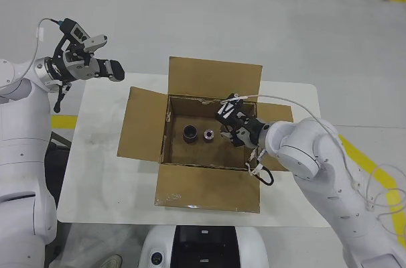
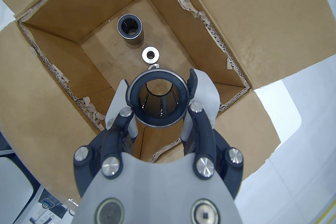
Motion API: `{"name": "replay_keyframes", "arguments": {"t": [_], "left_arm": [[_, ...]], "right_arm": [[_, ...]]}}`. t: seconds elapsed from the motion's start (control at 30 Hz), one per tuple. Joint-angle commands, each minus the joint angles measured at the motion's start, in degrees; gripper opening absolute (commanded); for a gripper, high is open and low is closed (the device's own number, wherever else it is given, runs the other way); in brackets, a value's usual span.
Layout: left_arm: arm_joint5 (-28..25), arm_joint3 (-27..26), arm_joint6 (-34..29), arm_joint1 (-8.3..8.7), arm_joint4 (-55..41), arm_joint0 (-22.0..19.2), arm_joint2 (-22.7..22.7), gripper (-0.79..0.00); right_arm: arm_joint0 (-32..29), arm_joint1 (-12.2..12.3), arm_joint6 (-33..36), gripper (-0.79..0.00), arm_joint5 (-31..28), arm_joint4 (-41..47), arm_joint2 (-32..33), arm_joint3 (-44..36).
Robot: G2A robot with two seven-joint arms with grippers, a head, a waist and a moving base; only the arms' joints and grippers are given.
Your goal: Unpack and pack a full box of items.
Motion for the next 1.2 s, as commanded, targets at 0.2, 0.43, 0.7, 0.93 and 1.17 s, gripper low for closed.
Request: {"name": "replay_keyframes", "arguments": {"t": [0.2,0.43,0.7,0.93,1.17], "left_arm": [[0.0,0.0,0.0,0.00,0.0,0.0,0.0,0.000],[0.0,0.0,0.0,0.00,0.0,0.0,0.0,0.000],[0.0,0.0,0.0,0.00,0.0,0.0,0.0,0.000],[0.0,0.0,0.0,0.00,0.0,0.0,0.0,0.000],[0.0,0.0,0.0,0.00,0.0,0.0,0.0,0.000]], "right_arm": [[0.0,0.0,0.0,-0.785,0.0,0.0,0.0,0.0],[-1.1,0.3,-1.9,-0.785,1.3,-2.3,1.6,0.1],[-4.3,1.6,-0.2,-0.785,2.0,-4.8,9.2,-2.5],[-7.6,2.6,1.2,-0.785,3.2,-2.9,16.7,-4.1],[-11.3,3.5,1.2,-0.785,4.3,-2.5,23.0,-2.9]]}}
